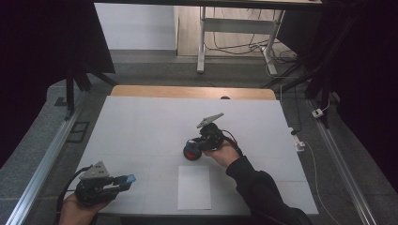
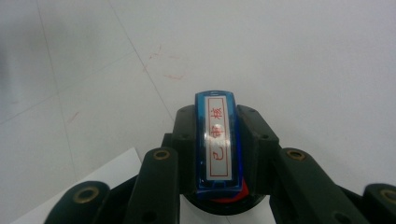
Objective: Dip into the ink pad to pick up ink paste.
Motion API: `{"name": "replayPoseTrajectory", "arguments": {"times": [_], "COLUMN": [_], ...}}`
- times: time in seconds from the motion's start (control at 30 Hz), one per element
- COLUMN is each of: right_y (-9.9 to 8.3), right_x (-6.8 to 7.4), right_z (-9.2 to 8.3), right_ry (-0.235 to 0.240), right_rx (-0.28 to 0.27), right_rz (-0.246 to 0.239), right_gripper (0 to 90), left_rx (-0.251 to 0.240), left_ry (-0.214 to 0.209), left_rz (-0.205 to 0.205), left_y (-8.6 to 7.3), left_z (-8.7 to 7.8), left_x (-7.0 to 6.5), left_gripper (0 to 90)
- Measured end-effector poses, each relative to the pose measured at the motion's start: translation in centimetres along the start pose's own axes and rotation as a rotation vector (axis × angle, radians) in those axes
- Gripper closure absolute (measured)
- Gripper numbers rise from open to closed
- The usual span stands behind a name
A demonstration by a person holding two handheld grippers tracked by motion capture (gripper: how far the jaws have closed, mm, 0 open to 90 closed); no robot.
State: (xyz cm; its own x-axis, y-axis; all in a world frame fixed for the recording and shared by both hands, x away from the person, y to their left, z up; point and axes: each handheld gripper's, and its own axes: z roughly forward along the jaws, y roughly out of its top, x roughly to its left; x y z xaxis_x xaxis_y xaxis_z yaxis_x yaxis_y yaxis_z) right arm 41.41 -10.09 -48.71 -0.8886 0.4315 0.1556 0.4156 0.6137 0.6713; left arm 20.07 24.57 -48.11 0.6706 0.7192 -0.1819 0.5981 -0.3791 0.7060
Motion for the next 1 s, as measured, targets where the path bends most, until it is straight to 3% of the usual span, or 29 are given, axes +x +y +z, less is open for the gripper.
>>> {"name": "replayPoseTrajectory", "arguments": {"times": [0.1,0.33,0.4,1.0], "right_y": [0.0,0.2,0.2,0.3], "right_x": [0.1,1.6,1.9,1.9], "right_z": [0.0,0.2,0.2,-0.2], "right_ry": [-0.003,-0.082,-0.093,-0.083], "right_rx": [-0.004,0.024,0.024,0.003], "right_rz": [-0.001,-0.117,-0.127,-0.116], "right_gripper": [70.6,70.5,70.4,70.1], "left_rx": [0.001,0.002,0.002,0.007], "left_ry": [-0.001,0.000,-0.001,-0.012], "left_rz": [0.001,0.004,0.005,0.004], "left_y": [0.0,0.0,0.0,0.0], "left_z": [0.0,0.0,0.0,0.1], "left_x": [0.0,0.0,0.0,0.1], "left_gripper": [68.0,68.0,68.0,68.0]}}
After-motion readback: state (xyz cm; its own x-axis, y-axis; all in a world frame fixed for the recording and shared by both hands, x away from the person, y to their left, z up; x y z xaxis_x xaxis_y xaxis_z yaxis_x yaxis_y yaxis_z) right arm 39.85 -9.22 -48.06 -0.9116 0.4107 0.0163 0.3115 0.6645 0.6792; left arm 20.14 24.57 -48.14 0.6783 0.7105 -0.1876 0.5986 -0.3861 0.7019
